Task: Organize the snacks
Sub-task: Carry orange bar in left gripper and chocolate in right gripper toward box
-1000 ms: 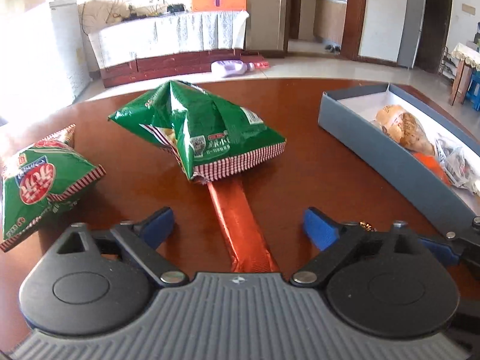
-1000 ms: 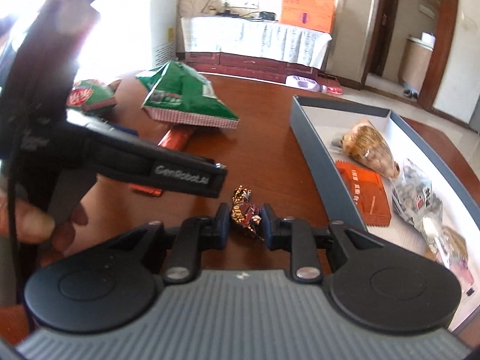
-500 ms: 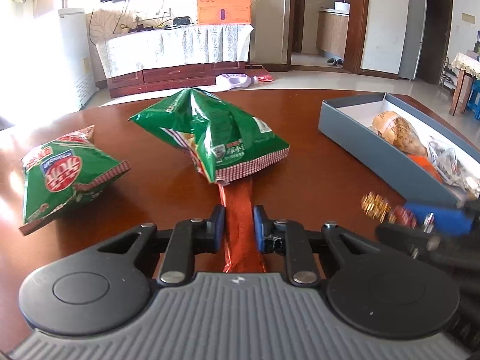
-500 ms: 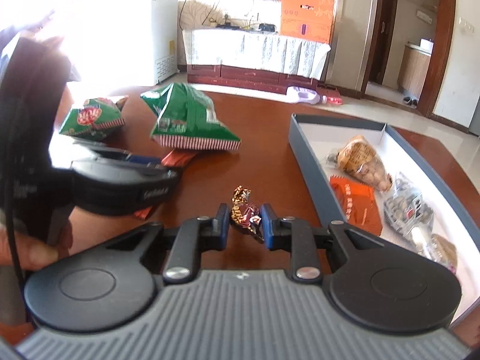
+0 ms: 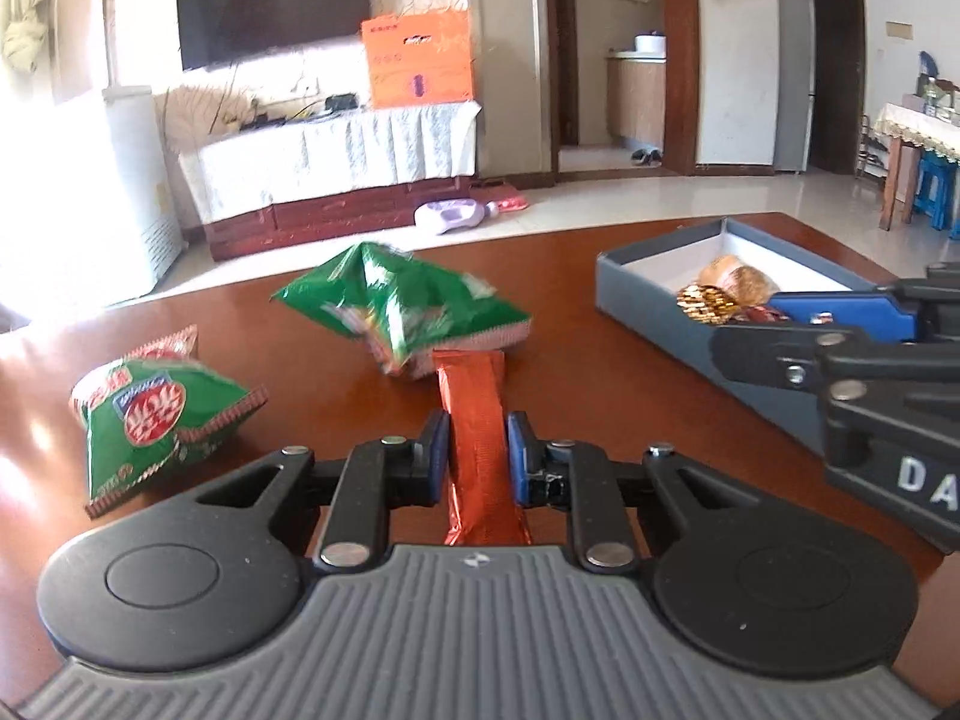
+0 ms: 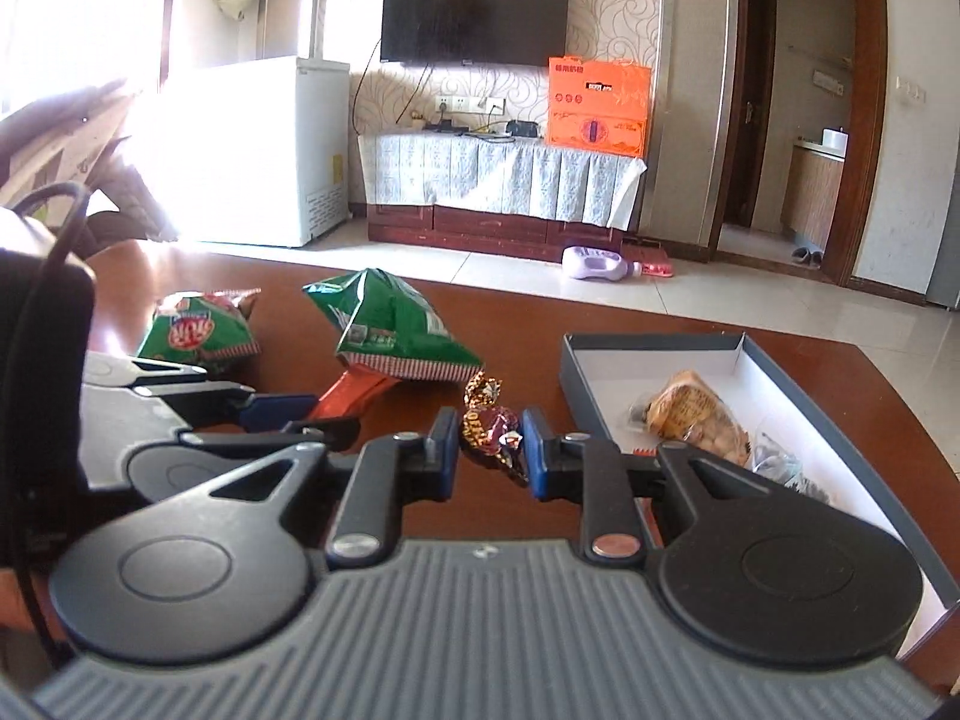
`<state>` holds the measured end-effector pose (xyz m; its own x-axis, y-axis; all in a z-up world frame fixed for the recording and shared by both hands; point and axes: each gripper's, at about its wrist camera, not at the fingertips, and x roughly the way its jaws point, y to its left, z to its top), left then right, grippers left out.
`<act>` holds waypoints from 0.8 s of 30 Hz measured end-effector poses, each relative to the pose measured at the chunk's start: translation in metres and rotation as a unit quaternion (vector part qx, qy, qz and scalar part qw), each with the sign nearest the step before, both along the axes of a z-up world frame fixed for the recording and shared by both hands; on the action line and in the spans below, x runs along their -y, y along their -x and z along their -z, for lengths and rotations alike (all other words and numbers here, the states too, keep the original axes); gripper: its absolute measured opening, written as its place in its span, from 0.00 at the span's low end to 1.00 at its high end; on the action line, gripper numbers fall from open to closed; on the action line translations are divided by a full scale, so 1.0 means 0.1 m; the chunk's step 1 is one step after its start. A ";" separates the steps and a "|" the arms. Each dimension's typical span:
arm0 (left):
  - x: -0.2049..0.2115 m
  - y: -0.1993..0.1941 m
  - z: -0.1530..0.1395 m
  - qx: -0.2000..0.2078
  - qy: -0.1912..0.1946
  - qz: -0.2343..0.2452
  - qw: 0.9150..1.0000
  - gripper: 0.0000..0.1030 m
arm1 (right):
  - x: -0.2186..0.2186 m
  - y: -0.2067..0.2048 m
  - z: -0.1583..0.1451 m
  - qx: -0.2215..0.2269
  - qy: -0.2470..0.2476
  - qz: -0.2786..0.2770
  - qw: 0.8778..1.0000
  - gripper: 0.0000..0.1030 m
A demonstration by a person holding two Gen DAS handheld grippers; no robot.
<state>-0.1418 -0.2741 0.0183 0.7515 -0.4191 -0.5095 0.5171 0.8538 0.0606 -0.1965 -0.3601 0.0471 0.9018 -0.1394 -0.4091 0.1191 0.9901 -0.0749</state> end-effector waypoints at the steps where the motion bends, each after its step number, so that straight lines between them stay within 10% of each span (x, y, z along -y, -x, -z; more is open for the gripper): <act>1: 0.01 0.02 -0.02 0.002 0.001 0.003 1.000 0.23 | 0.01 0.00 -0.01 0.001 0.000 0.000 1.000 0.25; 24: 0.56 0.20 -0.36 0.026 0.011 0.048 0.998 0.24 | 0.33 0.25 -0.22 0.040 0.017 0.046 0.998 0.25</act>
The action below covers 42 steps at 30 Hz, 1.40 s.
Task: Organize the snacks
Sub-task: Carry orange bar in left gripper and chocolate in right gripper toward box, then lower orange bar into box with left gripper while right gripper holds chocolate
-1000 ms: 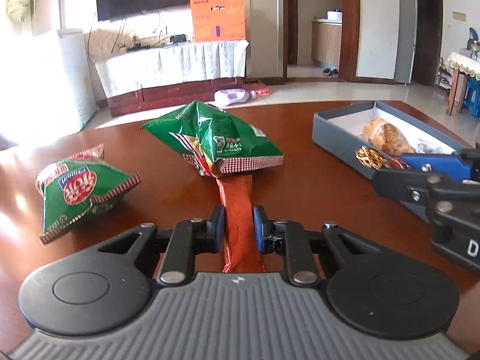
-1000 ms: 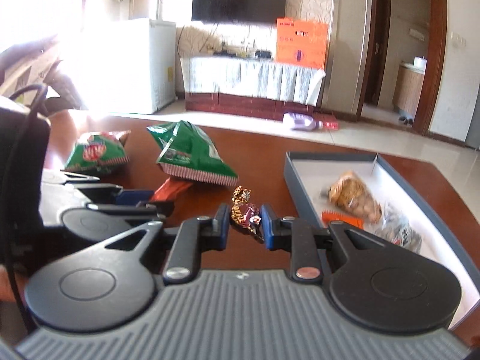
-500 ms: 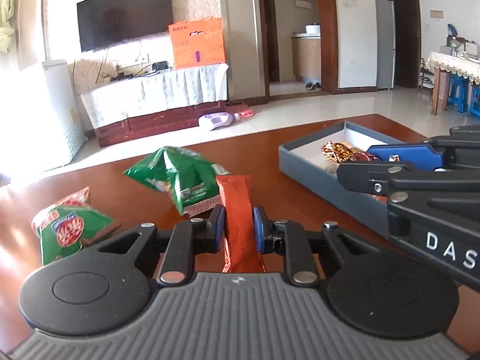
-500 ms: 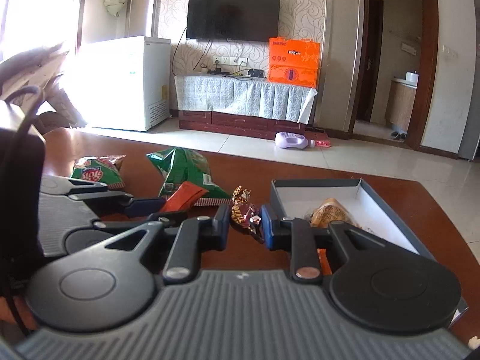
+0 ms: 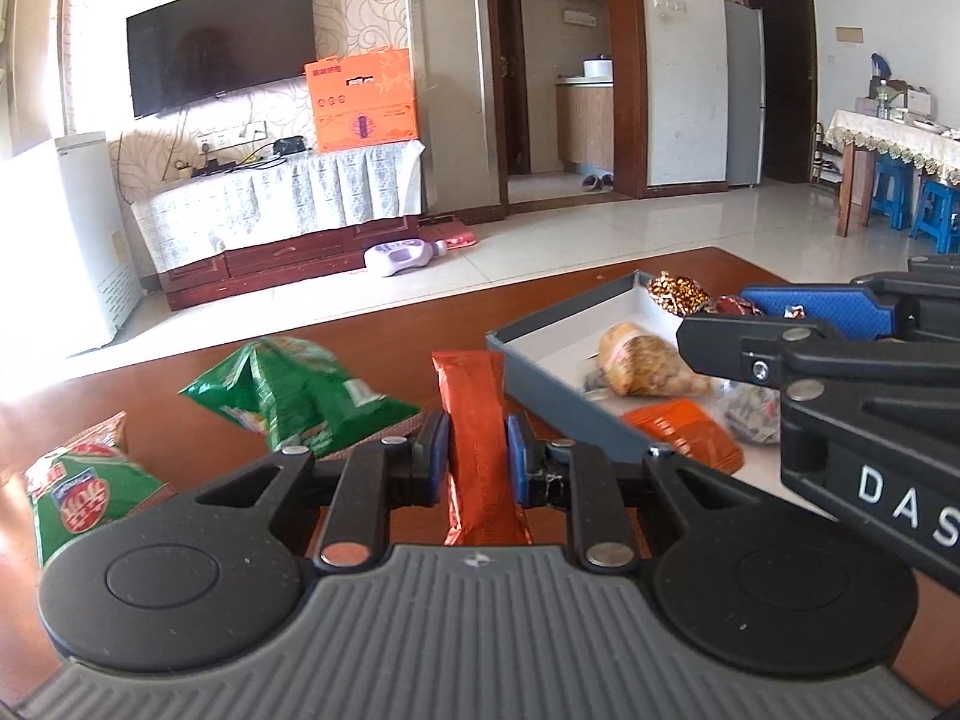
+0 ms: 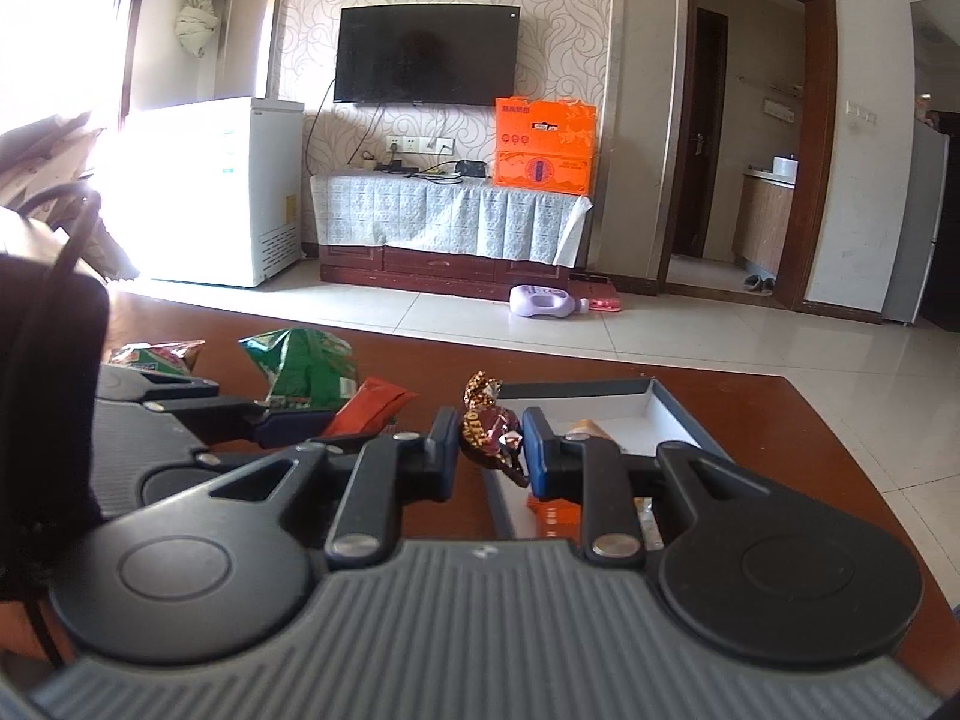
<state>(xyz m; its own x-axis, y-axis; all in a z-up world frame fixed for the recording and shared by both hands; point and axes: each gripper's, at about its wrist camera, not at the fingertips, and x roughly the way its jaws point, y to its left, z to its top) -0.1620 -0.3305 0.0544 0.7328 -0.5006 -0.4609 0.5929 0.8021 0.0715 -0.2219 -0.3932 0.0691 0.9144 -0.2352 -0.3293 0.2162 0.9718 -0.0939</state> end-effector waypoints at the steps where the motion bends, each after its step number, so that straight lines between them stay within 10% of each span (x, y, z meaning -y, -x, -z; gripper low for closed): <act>1: 0.04 0.01 -0.01 -0.001 0.001 0.002 1.000 0.24 | 0.02 0.01 0.00 0.001 0.000 0.004 1.000 0.25; 42: 1.38 0.02 0.07 -0.028 0.010 0.077 0.997 0.24 | 0.84 0.30 0.06 0.014 -0.039 0.097 0.994 0.25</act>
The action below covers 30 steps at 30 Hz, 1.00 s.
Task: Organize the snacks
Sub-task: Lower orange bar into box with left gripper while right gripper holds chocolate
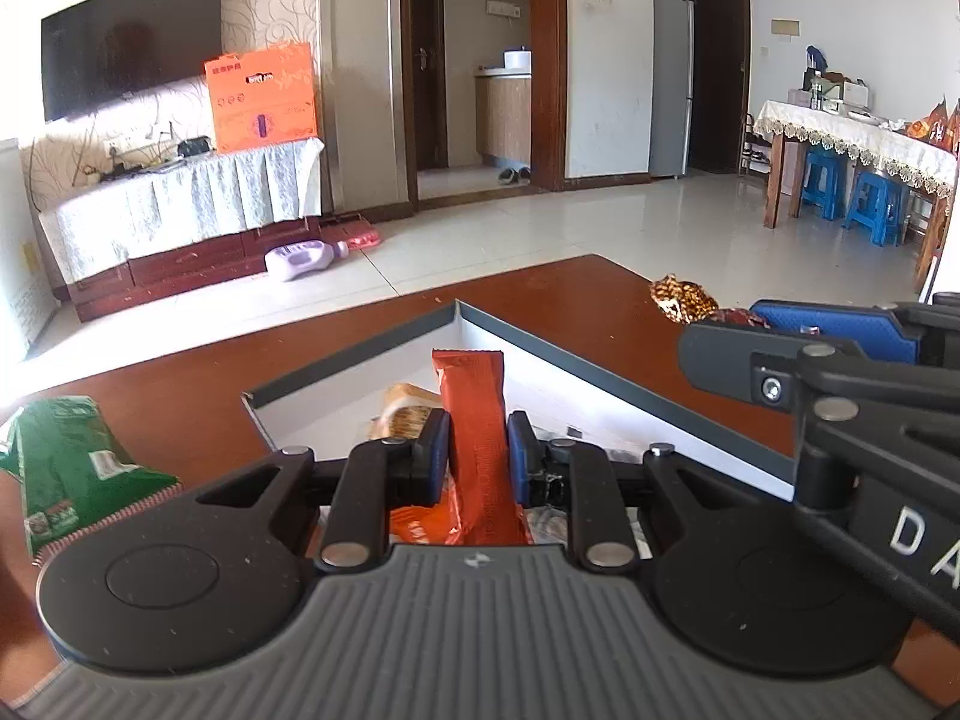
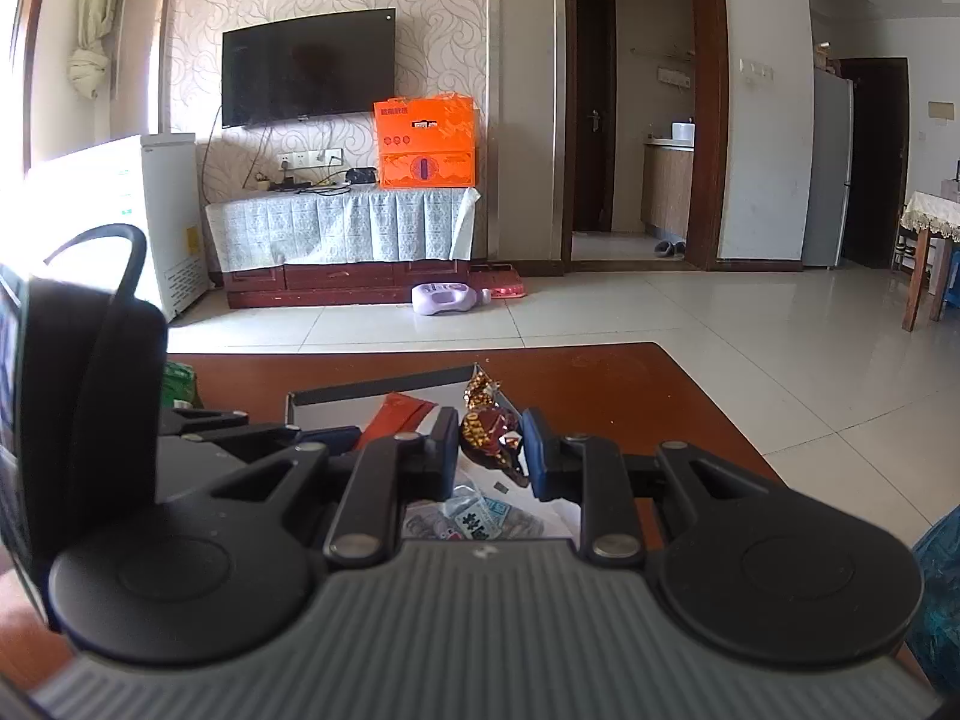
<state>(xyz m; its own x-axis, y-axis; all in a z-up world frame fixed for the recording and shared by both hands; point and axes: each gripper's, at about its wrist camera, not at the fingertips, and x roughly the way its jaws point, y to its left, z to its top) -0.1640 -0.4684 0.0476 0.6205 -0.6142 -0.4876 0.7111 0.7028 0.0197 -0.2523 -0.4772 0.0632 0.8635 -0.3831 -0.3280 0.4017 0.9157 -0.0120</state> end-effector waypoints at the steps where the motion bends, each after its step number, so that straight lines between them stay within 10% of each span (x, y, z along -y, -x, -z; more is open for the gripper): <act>1: 0.02 0.00 0.01 0.000 -0.001 0.000 1.000 0.24 | 0.01 -0.01 0.00 -0.001 -0.001 0.001 1.000 0.25; 30: 0.53 -0.47 0.29 -0.017 -0.027 0.005 0.999 0.24 | 0.15 -0.18 0.12 -0.015 -0.021 0.035 0.999 0.25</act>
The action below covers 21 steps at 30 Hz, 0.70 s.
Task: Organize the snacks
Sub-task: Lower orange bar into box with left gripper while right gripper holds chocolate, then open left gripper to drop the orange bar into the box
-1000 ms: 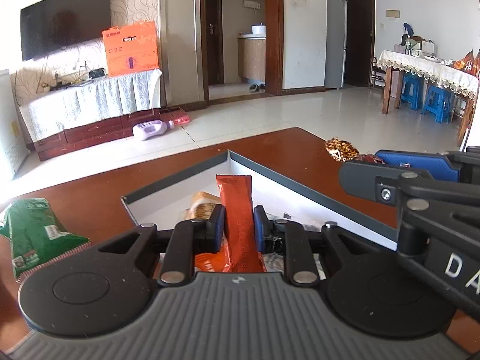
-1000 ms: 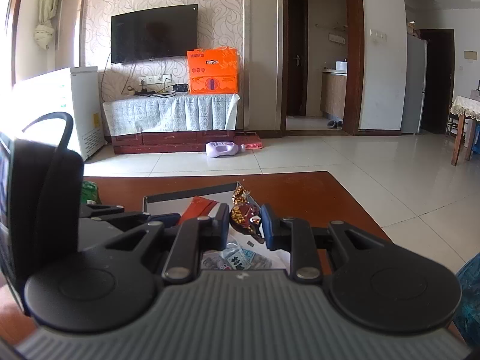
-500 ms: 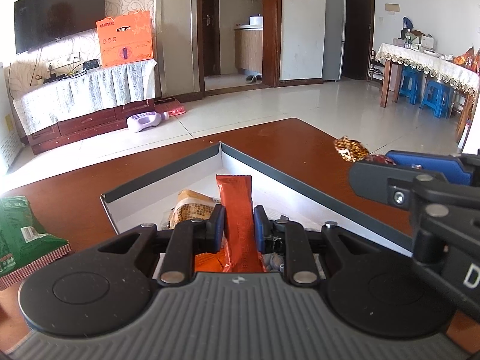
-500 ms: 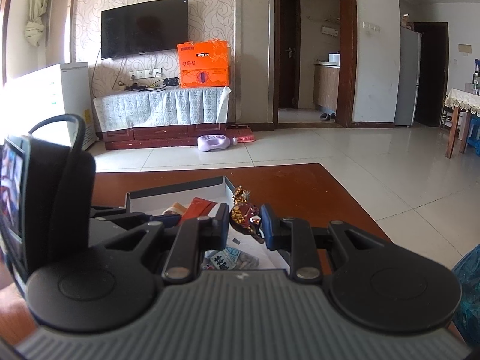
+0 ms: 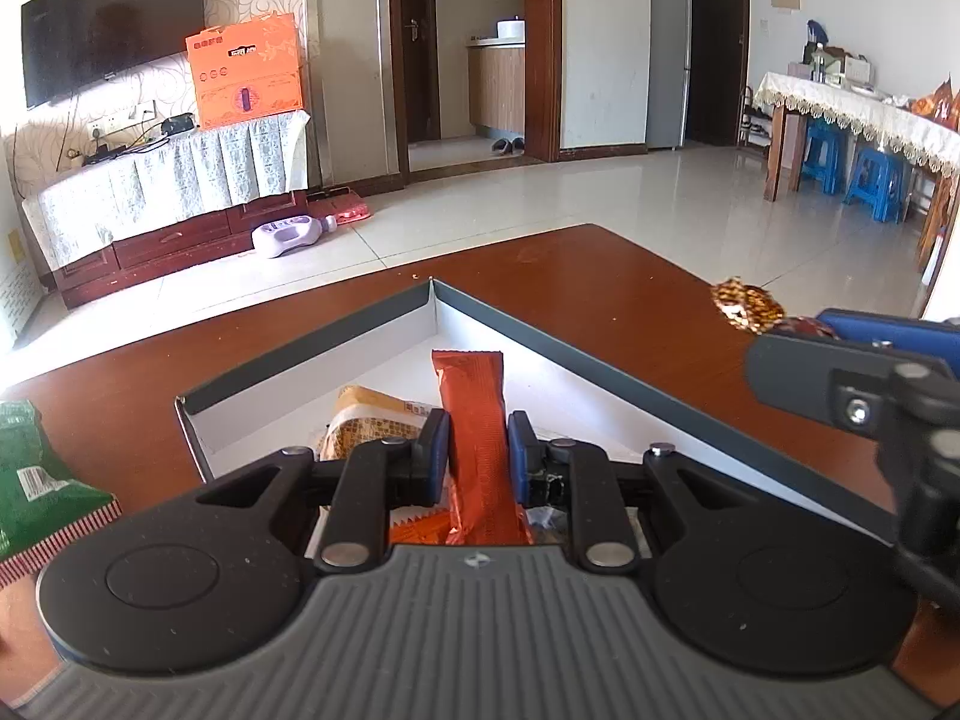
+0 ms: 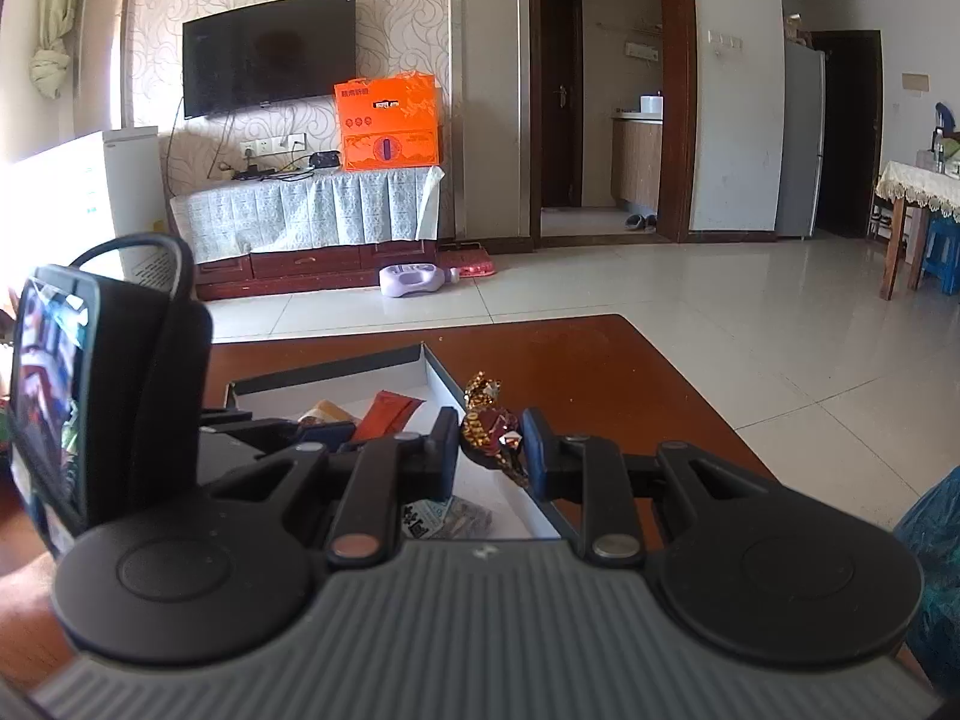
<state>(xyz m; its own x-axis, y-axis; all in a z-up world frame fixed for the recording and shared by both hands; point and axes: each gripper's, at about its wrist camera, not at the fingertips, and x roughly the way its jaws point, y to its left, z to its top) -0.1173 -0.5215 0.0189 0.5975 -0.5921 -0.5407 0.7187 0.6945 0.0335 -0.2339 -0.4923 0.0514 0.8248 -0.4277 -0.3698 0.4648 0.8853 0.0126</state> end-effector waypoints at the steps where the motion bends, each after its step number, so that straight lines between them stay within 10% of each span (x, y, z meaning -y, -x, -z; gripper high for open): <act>1: 0.02 -0.02 0.01 -0.001 -0.002 0.000 1.000 0.24 | 0.01 -0.01 0.00 0.000 -0.003 0.001 1.000 0.25; 10: 0.10 -0.15 0.09 -0.008 -0.012 -0.003 1.000 0.28 | 0.04 -0.09 0.06 -0.013 -0.025 -0.013 1.000 0.25; 21: -0.02 -0.22 0.13 -0.003 -0.031 -0.027 0.999 0.66 | 0.01 -0.19 0.19 -0.056 -0.055 -0.050 0.996 0.25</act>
